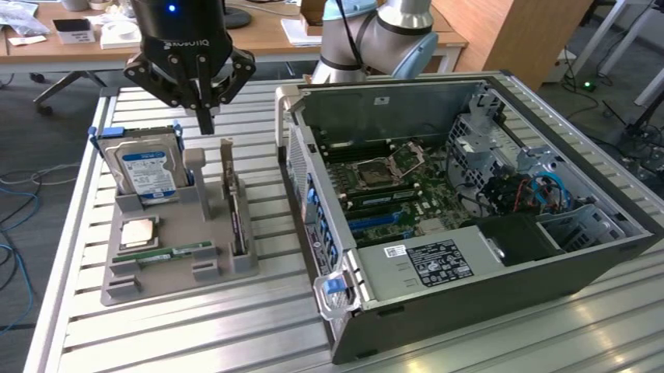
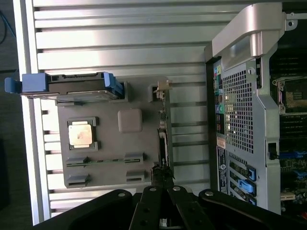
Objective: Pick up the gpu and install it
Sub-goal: 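Reach for the gpu, then pick up the gpu and move the gpu toward the slot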
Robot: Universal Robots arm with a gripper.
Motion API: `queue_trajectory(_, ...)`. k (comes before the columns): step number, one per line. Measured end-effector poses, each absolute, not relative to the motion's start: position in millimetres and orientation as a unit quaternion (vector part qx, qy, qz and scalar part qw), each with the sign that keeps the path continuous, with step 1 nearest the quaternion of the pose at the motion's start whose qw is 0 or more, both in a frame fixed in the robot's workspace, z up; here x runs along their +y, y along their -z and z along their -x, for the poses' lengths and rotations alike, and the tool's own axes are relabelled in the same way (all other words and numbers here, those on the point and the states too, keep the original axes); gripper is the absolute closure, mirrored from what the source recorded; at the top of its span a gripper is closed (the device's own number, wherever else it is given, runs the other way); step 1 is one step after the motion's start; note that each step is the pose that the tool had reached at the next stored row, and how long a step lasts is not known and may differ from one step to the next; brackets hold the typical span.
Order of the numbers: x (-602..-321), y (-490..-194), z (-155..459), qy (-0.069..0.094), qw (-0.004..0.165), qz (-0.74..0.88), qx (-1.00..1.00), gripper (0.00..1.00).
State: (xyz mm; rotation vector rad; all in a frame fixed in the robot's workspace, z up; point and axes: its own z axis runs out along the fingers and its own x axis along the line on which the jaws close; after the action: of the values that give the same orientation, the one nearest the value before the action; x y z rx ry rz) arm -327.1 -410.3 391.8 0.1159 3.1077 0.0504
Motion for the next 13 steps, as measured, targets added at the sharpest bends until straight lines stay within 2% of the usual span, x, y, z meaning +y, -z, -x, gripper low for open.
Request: queue_trajectory(13, -412.3, -391.8, 327.1, -0.016, 0.016, -0.037, 0.999, 0.89)
